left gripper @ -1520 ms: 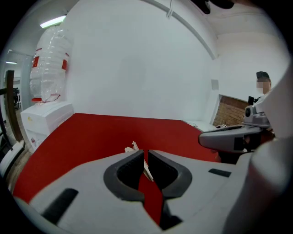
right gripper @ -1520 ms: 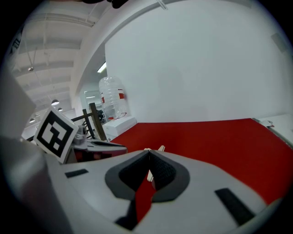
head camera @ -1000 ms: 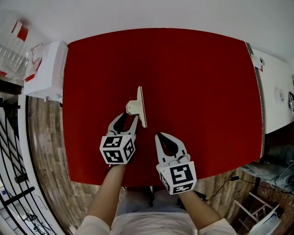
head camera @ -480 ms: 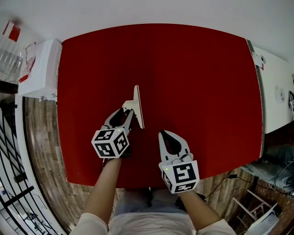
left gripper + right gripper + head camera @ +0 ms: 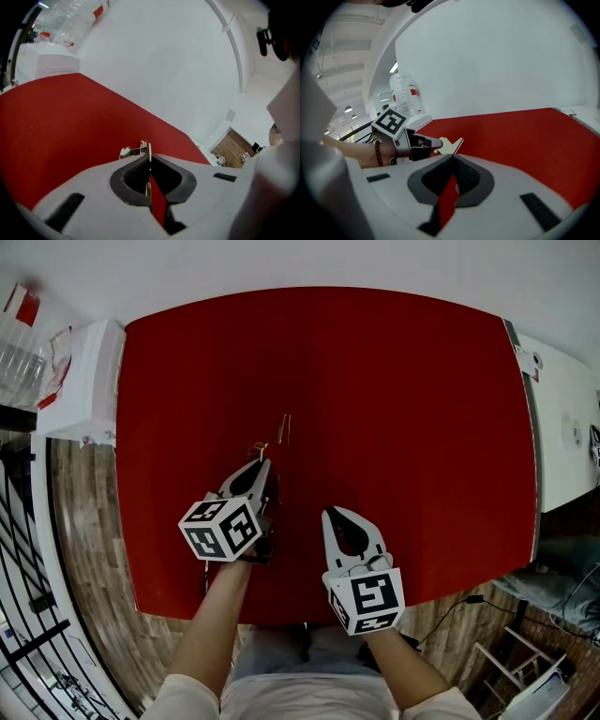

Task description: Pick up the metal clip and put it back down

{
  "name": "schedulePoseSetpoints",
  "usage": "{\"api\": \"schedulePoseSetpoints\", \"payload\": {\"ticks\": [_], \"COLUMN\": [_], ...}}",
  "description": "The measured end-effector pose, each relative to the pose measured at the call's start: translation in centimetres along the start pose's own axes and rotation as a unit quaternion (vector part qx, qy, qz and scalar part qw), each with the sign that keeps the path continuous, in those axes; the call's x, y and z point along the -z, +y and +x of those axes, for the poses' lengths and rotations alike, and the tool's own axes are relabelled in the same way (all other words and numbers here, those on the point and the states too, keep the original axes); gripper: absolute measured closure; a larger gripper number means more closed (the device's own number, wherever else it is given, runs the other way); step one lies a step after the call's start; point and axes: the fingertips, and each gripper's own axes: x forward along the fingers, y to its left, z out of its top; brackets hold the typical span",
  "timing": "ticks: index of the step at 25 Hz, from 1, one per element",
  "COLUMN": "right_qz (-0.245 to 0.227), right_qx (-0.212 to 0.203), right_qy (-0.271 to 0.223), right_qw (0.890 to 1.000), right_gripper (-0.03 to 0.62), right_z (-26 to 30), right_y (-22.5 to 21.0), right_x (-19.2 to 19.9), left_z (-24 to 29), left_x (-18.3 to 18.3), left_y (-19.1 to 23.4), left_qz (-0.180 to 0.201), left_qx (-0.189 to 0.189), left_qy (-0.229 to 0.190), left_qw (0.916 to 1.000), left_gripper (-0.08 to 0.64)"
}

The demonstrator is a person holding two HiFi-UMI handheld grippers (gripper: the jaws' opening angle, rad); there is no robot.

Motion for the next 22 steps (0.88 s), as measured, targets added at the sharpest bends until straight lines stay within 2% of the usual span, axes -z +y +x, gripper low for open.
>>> {"api": "schedulePoseSetpoints", "payload": {"ticks": [2,11,16,22], "right_qz": [-0.001,-0.005,-0.01,-0.033], "right_qx": [-0.001,0.001,0.008,0.011], "right_qy": [-0.002,-0.014,-0.037,-0.075], "right_qw": [1.0,1.0,0.999,0.997], "right_gripper": [0.586,0.586,0.586,0.586], "right_z": [-0.1,-0.9,-2.8,-6.5], "right_y": [0.0,-0.2,-0.5,-0.1], "right_x": [0.0,-1.7,-4.8,-9.9], "left_z": [-0.1,-1.6,-4.5,-10.0], "left_x": [0.0,-1.9,-4.2,-6.7], "left_y": [-0.4,-2.0,-5.1,-10.9], "left_qz": [0.019,0.064,0.109,0.168], "left_qx": [-0.001,-0.014,-0.018,-0.003], "left_qy": [0.002,-0.015,-0.04,-0.073], "left_qw": [0.9998,0.9977,0.9931,0.9831], "left_gripper": [0.549,0.551,0.551,0.551]}}
